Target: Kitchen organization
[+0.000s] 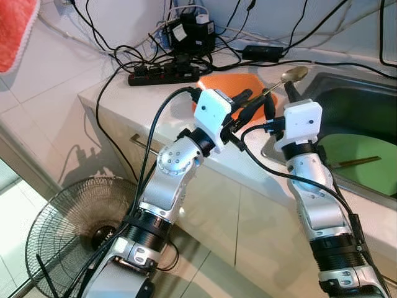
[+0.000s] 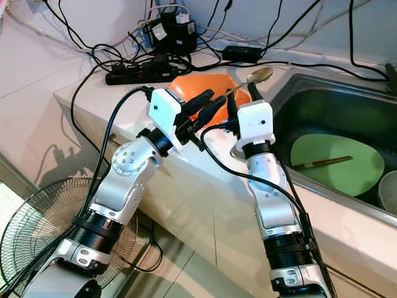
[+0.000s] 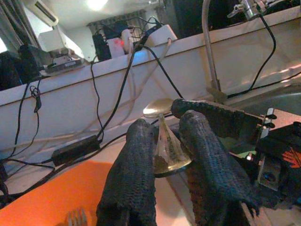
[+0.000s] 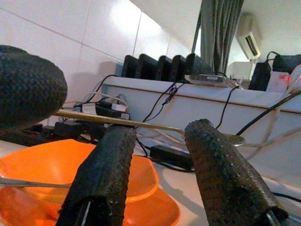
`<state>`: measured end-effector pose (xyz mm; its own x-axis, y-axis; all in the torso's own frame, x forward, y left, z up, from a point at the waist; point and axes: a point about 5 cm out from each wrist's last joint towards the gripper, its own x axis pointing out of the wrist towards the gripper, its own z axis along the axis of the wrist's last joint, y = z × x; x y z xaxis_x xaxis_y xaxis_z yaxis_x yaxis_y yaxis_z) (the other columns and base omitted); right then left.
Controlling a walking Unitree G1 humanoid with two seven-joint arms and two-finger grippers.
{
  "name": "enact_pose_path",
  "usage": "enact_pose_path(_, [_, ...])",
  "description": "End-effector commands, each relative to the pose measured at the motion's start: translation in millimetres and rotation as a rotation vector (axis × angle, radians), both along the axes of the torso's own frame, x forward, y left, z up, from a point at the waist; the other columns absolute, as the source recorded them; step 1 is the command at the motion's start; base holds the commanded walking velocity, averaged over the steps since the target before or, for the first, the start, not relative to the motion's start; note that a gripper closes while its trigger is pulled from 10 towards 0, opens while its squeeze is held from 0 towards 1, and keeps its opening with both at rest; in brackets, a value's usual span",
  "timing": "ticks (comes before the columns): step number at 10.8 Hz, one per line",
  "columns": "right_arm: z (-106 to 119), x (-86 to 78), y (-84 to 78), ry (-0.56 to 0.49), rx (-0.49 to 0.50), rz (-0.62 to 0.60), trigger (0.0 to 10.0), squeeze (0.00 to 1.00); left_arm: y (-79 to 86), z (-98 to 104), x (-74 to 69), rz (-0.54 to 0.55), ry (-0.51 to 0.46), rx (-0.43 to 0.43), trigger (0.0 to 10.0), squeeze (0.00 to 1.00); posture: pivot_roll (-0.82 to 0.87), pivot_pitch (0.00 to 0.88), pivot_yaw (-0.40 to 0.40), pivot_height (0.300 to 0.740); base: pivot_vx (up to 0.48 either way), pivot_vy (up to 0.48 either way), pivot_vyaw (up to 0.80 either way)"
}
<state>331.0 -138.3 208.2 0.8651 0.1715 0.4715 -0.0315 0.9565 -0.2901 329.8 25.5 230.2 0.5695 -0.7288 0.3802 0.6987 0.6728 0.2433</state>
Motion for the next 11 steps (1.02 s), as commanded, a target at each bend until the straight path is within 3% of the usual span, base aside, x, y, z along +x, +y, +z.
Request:
enact_pose_path(1, [1.3, -2.0, 6.0, -0.012, -0.006, 0.024, 10.0, 0.00, 3.0, 4.3, -1.1, 0.001, -0.017, -0.009, 10.0, 0.00, 0.04, 0.017, 0.130, 0.740, 0.000, 0.000, 0.00])
enact_pose_path(2, [1.3, -2.0, 6.0, -0.012, -0.006, 0.024, 10.0, 0.00, 3.0, 4.3, -1.1, 0.001, -0.017, -0.009, 10.0, 0.00, 0.04, 0.017, 0.130, 0.740, 0.000, 0.000, 0.00])
enact_pose_path(3, [-15.1, 2.1, -14.4, -0.003, -0.317, -0.136, 10.0, 0.00, -3.3, -2.5, -7.4, -0.069, 0.028, 0.030, 10.0, 0.00, 0.04, 0.000, 0.140, 0.740, 0.000, 0.000, 0.00])
enact_pose_path(4, [-20.7, 3.2, -21.2, -0.009, -0.417, -0.192, 10.0, 0.00, -5.9, -5.4, -9.9, -0.097, 0.044, 0.045, 10.0, 0.00, 0.04, 0.000, 0.140, 0.740, 0.000, 0.000, 0.00])
enact_pose_path(6, [-20.3, 3.4, -16.9, 0.003, -0.331, -0.164, 10.0, 0.00, -2.6, -5.0, -7.9, -0.062, 0.037, 0.028, 10.0, 0.00, 0.05, 0.005, 0.137, 0.740, 0.000, 0.000, 0.00])
enact_pose_path(8, [-19.7, 4.0, -15.8, -0.022, -0.360, -0.191, 10.0, 0.00, -0.4, -4.2, -7.3, -0.043, 0.036, 0.024, 10.0, 0.00, 0.05, 0.009, 0.136, 0.740, 0.000, 0.000, 0.00])
enact_pose_path(11, [-20.1, 4.0, -16.5, -0.047, -0.430, -0.217, 10.0, 0.00, -4.0, -8.7, -11.7, -0.097, 0.067, 0.059, 10.0, 0.00, 0.04, 0.012, 0.136, 0.740, 0.000, 0.000, 0.00])
